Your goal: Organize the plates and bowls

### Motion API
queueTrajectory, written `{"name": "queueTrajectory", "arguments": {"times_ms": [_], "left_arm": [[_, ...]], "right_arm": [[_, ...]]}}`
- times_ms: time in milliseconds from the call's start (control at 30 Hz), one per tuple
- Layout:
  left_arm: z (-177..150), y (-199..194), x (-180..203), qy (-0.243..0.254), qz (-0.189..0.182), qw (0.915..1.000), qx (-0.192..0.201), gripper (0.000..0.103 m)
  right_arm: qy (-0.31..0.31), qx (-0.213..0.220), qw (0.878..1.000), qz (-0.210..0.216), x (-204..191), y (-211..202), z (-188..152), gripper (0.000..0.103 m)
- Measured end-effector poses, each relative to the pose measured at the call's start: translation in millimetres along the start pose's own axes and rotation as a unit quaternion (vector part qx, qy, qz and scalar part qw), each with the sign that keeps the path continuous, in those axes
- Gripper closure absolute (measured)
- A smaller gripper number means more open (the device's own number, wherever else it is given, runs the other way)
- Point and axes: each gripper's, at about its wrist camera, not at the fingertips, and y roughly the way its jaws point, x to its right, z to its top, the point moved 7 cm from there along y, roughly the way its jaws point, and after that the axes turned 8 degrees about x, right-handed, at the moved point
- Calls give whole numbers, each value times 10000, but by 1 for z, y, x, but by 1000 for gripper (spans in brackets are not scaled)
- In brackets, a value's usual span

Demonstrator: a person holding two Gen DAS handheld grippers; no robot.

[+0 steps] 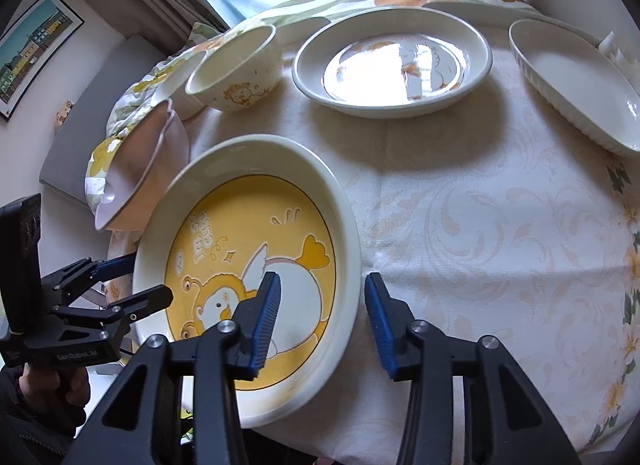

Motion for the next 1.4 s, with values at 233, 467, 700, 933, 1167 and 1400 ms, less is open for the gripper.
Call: {"name": "queueTrajectory", "arguments": {"times_ms": [233, 467, 700, 933, 1167, 1400], "left_arm": [[10, -52, 32, 33, 168, 9989, 431, 26], [71, -106, 110, 644, -165, 9909, 1173, 19], [157, -96, 188, 1262, -600, 9812, 1333, 0], [223, -31, 246, 1658, -1343, 9737, 802, 0], [257, 65, 278, 1946, -1846, 9633, -5, 7], [258, 155, 289, 2203, -2021, 9509, -800, 50]], "right_arm": [[-149, 524, 9985, 75, 8, -65, 10, 63], [-140, 1235, 9922, -128, 40, -148, 30, 18], [164, 1731, 9842, -339, 89, -200, 62, 0], [1138, 1825, 9741, -703, 158, -206, 85, 0], [2023, 1549, 9630, -880, 214, -159, 96, 1], [2999, 1285, 9401, -985, 262, -95, 88, 30]]}}
